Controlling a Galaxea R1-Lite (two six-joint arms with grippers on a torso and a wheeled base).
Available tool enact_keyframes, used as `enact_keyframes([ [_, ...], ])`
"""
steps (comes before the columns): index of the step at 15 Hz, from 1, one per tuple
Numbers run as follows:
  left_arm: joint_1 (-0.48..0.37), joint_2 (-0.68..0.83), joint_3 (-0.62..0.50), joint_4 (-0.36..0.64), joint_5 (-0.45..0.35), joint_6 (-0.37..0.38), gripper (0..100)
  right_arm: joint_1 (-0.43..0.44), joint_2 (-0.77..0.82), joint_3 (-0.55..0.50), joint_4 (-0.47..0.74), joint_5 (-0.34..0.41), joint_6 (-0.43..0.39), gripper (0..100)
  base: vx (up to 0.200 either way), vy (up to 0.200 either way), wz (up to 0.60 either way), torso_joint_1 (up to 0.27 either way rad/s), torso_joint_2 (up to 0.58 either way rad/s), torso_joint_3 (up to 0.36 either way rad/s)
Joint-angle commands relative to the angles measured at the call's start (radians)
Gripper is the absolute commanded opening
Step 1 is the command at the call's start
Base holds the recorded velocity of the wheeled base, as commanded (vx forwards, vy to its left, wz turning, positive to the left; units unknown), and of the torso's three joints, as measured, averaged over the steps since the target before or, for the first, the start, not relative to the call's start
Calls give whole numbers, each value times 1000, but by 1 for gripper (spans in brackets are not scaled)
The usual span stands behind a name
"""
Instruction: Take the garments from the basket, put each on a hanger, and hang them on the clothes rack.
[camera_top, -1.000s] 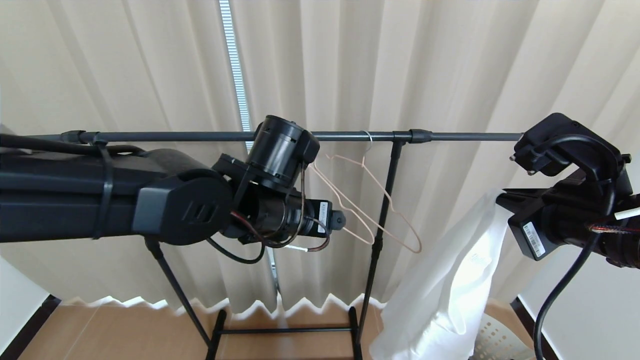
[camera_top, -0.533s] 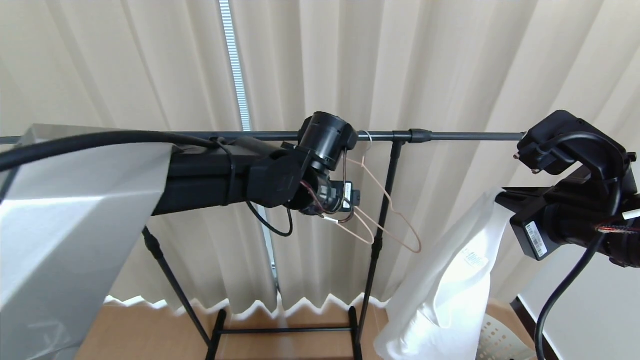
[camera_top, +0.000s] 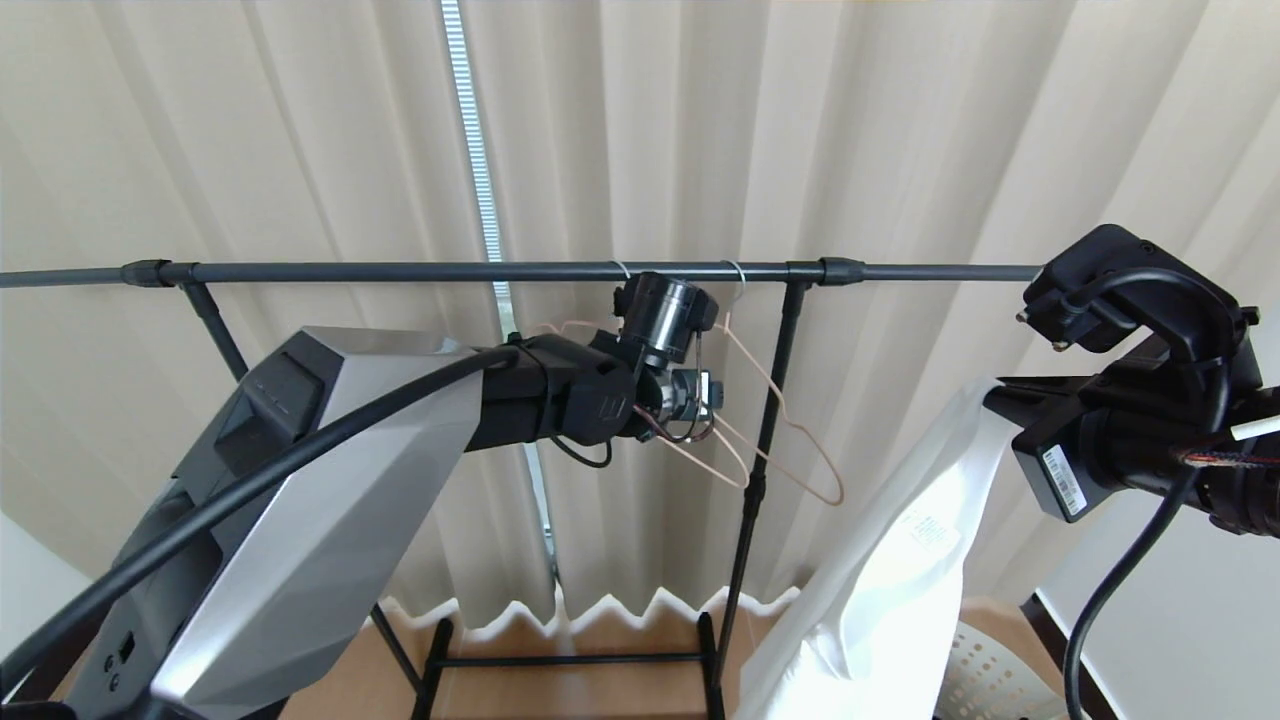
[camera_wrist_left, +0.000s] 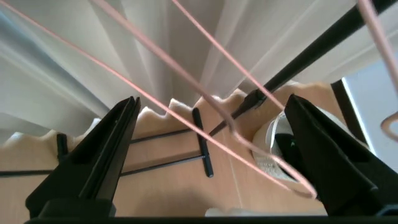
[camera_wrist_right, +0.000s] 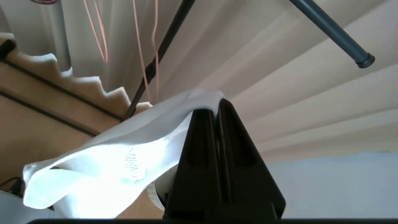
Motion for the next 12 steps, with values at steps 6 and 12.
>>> enact_keyframes([
  [6, 4, 57, 0, 2, 19, 12, 100, 0, 7, -2, 0, 1, -8, 0, 0, 0, 0, 0, 0, 0],
  [12, 23, 12, 49, 11, 59, 13, 100, 0, 25, 6, -59, 0, -11, 0, 0, 0, 0, 0, 0, 0],
])
